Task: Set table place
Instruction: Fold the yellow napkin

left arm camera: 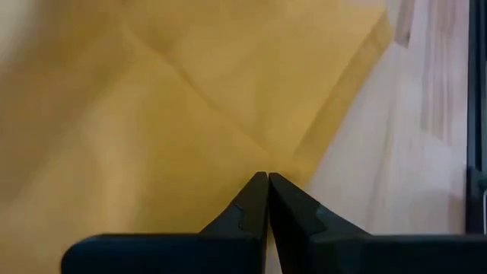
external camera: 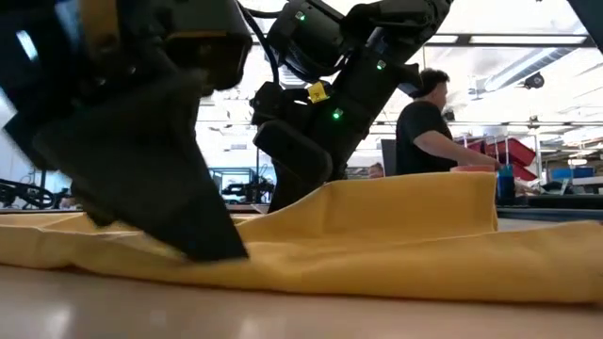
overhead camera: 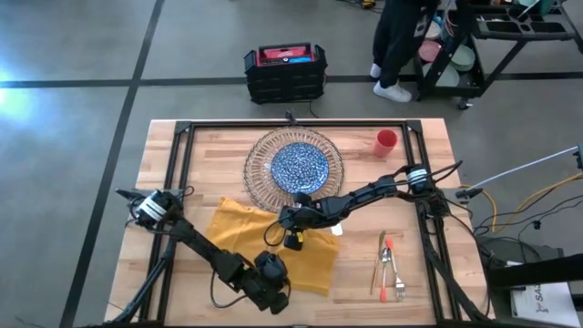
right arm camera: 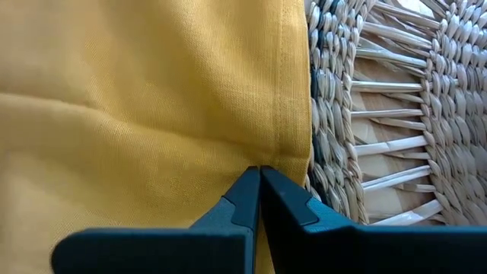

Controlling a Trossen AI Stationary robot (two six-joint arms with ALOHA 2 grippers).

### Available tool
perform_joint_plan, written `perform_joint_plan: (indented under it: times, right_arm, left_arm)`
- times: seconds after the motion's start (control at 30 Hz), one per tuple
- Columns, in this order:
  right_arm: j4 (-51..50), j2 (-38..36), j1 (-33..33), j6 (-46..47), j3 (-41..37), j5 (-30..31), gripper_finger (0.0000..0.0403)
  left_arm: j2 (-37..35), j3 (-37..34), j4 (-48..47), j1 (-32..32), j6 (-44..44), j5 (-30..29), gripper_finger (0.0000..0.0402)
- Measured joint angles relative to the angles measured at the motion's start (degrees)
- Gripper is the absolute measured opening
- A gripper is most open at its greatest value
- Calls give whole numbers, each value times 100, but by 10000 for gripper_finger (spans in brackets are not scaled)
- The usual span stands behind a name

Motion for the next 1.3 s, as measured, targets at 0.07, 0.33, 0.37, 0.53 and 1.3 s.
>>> perform_joint_plan:
  times: [0.07,0.33,0.37,0.53,1.3]
  right_arm:
    - [2,0,2,0,0,-16,0]
    - [-6,0,-9,-2,2,30,0]
    - [-2,0,-8,-2,1,79,0]
    - [-178,-128,63,12,-4,333,0]
    - [-2779,-984,1793,2448,-33,1496,0]
  left_arm:
    - [28,2,163,-59,-4,416,0]
    - [-100,0,435,-459,339,966,0]
    - [-133,0,439,-461,334,882,0]
    - [-192,0,403,-382,459,331,0]
    - [-199,0,269,647,1392,-393,0]
